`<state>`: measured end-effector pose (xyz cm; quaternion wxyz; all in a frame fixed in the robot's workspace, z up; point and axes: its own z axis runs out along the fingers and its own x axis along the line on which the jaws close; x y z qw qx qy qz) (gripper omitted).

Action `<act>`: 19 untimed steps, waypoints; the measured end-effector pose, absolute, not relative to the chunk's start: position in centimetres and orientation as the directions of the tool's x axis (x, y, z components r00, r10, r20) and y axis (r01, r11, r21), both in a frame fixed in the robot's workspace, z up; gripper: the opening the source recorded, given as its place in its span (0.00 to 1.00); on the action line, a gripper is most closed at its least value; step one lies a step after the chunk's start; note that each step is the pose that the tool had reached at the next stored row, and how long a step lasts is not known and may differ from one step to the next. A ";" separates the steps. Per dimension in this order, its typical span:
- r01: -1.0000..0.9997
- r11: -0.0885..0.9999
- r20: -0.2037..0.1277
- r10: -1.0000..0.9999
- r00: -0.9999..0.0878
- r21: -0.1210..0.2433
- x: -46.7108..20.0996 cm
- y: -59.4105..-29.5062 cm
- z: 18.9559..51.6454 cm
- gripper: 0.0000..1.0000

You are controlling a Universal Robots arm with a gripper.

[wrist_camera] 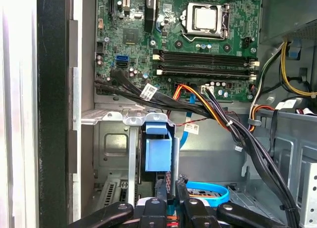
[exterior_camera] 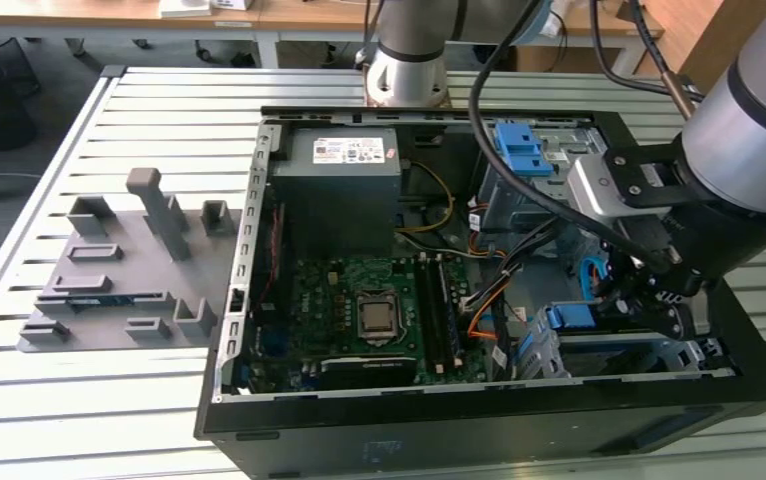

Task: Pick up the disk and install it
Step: 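Insert the second disk wire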

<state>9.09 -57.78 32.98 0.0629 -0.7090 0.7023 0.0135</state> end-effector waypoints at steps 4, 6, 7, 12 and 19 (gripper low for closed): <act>-0.998 -0.006 -0.107 -0.994 0.013 -0.070 9.2 -57.8 33.1 0.20; -0.998 -0.006 -0.107 -0.994 0.013 -0.070 9.2 -57.8 33.0 0.20; -0.998 -0.006 -0.107 -0.994 0.013 -0.070 9.2 -57.9 33.0 0.20; -0.998 -0.006 -0.107 -0.994 0.013 -0.070 9.2 -57.9 32.9 0.20; -0.998 -0.006 -0.107 -0.994 0.013 -0.070 9.2 -57.9 32.7 0.20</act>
